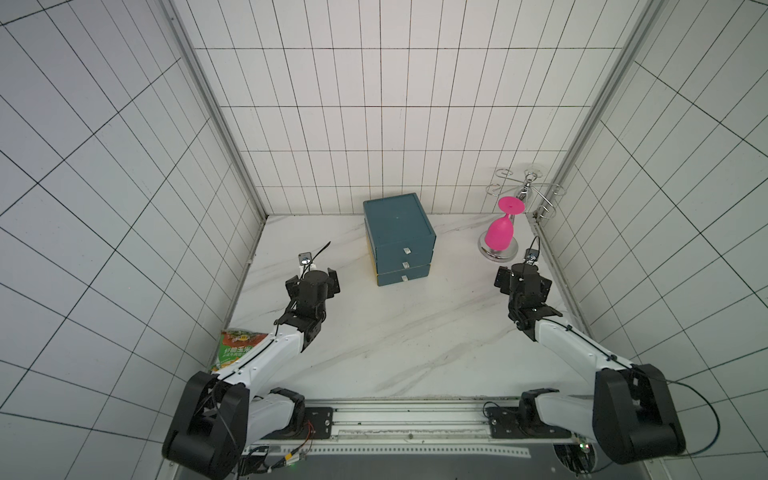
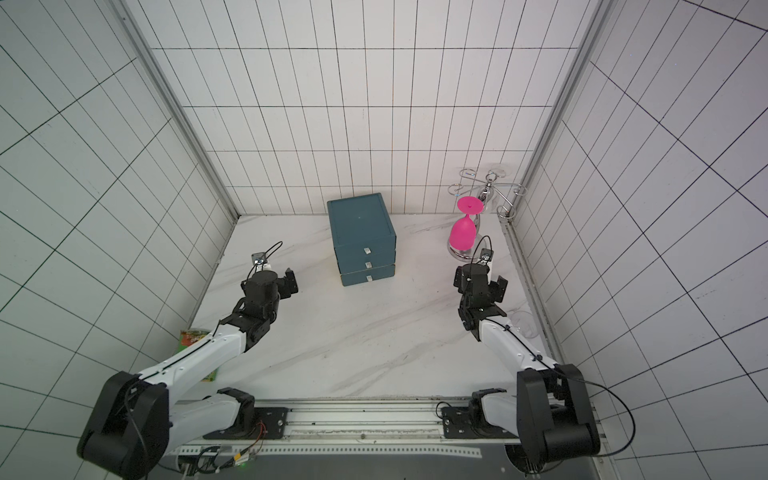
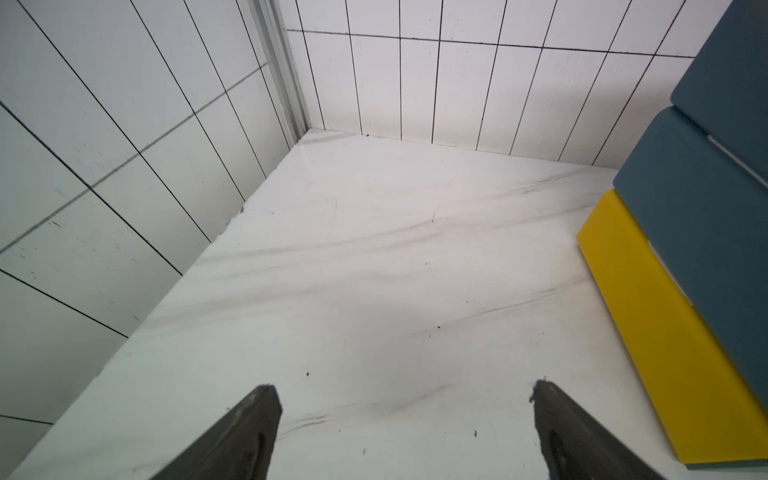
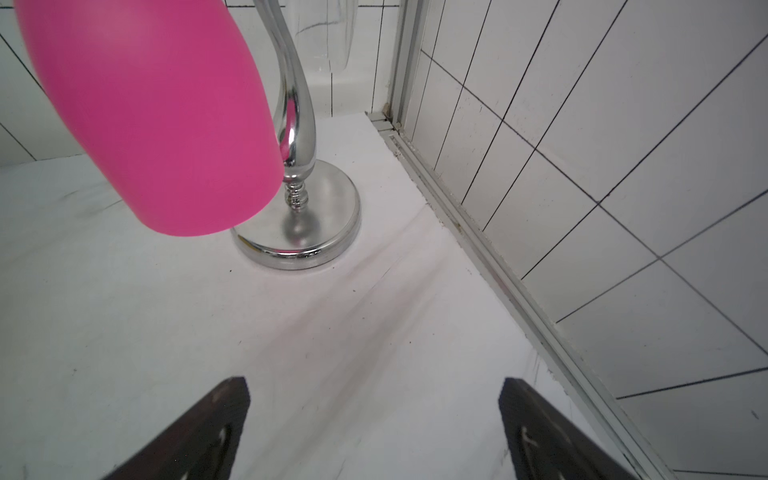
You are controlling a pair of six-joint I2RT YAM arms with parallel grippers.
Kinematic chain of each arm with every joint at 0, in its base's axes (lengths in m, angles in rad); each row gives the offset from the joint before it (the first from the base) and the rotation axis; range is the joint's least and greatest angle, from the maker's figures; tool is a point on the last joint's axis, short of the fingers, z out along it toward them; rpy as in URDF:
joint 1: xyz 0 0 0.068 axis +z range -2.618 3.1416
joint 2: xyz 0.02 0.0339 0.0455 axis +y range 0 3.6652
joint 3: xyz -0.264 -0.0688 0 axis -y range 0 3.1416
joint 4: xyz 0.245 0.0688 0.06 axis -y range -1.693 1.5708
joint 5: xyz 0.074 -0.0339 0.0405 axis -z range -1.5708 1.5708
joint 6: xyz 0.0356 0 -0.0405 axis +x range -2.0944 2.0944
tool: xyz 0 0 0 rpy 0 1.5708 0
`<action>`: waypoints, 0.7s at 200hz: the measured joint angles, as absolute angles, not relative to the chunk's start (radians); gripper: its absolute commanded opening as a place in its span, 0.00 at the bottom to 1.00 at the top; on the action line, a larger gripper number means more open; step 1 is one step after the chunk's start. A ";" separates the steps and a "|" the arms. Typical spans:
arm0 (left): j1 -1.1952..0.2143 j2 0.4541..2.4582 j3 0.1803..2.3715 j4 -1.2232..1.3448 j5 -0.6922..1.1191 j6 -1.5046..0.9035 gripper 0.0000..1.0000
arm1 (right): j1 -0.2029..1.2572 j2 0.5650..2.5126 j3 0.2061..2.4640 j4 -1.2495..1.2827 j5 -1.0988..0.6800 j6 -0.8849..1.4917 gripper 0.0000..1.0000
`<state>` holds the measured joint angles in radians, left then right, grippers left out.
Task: Place the transparent tape into the drawer according to color
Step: Reset both arms
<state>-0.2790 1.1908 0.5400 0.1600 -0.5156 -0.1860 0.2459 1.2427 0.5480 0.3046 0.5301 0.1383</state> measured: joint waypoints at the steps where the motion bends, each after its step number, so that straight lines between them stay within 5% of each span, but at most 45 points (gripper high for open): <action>1: -0.278 1.192 0.540 0.163 -0.516 -0.183 0.98 | 0.245 1.244 0.546 0.309 0.531 0.136 0.99; 86: -0.123 1.507 0.462 0.604 -0.372 -0.041 0.98 | 0.137 1.464 0.343 0.846 0.456 0.011 0.99; 140: -0.030 1.578 0.395 0.820 -0.252 -0.057 0.98 | 0.084 1.539 0.346 0.907 0.364 0.019 0.99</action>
